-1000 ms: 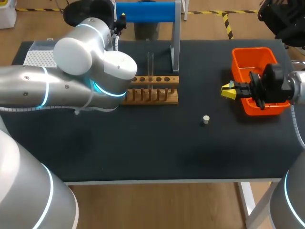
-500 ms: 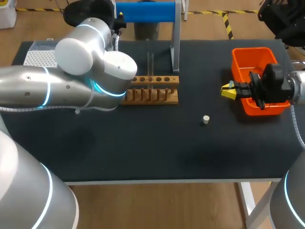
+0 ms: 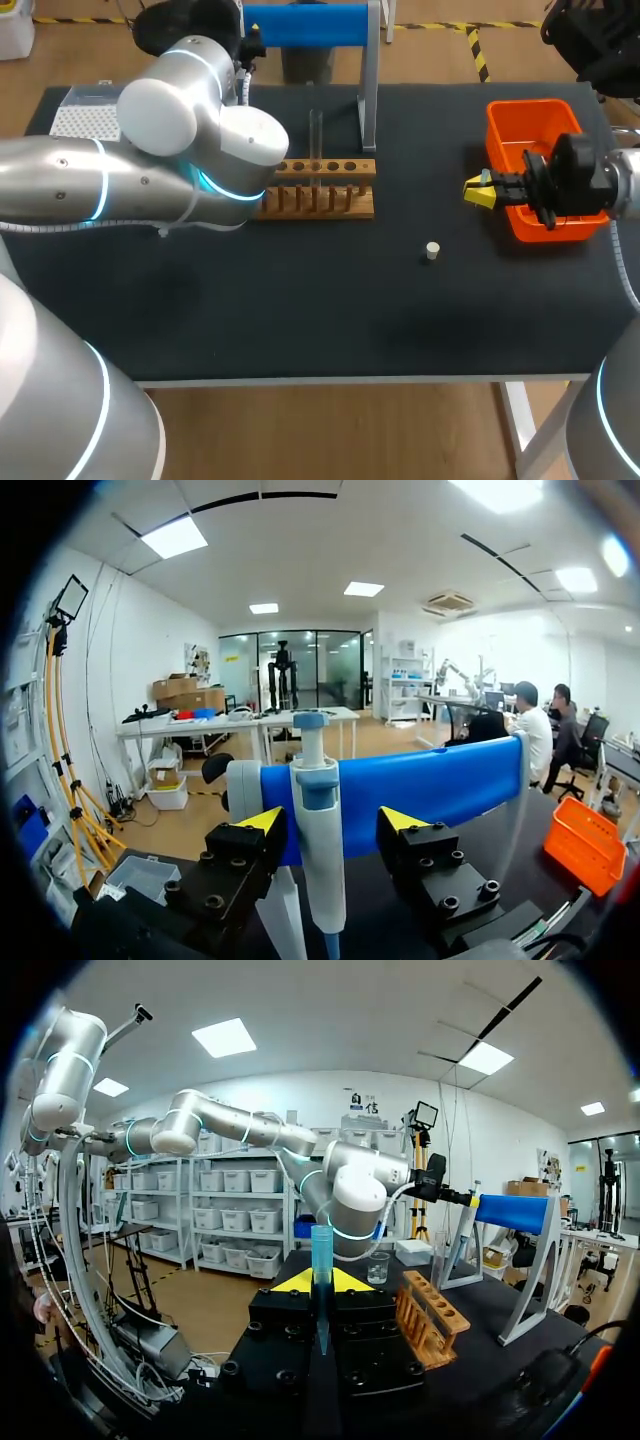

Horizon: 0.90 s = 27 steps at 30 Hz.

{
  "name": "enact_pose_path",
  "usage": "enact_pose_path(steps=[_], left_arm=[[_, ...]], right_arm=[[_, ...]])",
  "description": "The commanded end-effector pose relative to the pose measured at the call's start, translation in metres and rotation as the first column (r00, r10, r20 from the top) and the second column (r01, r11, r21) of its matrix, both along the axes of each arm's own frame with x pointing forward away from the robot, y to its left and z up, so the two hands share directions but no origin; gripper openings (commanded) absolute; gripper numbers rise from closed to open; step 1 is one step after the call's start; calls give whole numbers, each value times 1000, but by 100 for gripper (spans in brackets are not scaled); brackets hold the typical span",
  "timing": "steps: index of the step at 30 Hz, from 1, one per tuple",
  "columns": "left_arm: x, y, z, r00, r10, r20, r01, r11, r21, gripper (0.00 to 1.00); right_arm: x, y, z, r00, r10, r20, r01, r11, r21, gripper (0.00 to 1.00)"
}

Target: Invert the test tube, pick up the pipette, mount the tip to pipette, aspirate from beaker and dispense into the tube, eject the tip, return the pipette, and cap with the stopper.

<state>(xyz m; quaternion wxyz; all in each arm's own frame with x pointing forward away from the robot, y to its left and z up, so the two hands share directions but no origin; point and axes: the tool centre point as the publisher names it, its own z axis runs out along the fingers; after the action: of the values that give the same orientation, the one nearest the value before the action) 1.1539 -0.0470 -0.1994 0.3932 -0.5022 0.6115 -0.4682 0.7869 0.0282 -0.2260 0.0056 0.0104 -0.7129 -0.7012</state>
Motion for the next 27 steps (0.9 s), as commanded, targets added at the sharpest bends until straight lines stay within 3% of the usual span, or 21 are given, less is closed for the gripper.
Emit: enact_pose_path(steps=[1, 7, 12, 14, 15, 16, 17, 22, 27], left_arm=[[4, -2, -5, 1000, 3, 10, -3, 1000, -4, 60], [6, 0, -6, 1000, 7, 11, -7, 1000, -7, 64], [7, 1, -7, 1000, 9, 12, -9, 1000, -11, 57], [8, 1, -8, 1000, 9, 12, -9, 1000, -11, 48], [8, 1, -8, 1000, 8, 12, -8, 1000, -11, 41], [9, 1, -8, 1000, 8, 12, -8, 1000, -11, 26], [9, 1, -9, 1000, 8, 11, -8, 1000, -11, 22], [11, 2, -9, 1000, 9, 10, -9, 1000, -13, 38], [12, 2, -10, 1000, 11, 11, -10, 1000, -15, 40]], right_arm=[[-1, 0, 0, 1000, -2, 1, 2, 1000, -1, 0], [-1, 0, 0, 1000, -2, 1, 2, 1000, -1, 0], [-1, 0, 0, 1000, -2, 1, 2, 1000, -1, 0], [-1, 0, 0, 1000, -2, 1, 2, 1000, -1, 0], [-1, 0, 0, 1000, -2, 1, 2, 1000, -1, 0], [-1, 0, 0, 1000, -2, 1, 2, 1000, -1, 0], [-1, 0, 0, 1000, -2, 1, 2, 1000, -1, 0], [-1, 0, 0, 1000, -2, 1, 2, 1000, -1, 0], [-1, 0, 0, 1000, -2, 1, 2, 1000, -1, 0]])
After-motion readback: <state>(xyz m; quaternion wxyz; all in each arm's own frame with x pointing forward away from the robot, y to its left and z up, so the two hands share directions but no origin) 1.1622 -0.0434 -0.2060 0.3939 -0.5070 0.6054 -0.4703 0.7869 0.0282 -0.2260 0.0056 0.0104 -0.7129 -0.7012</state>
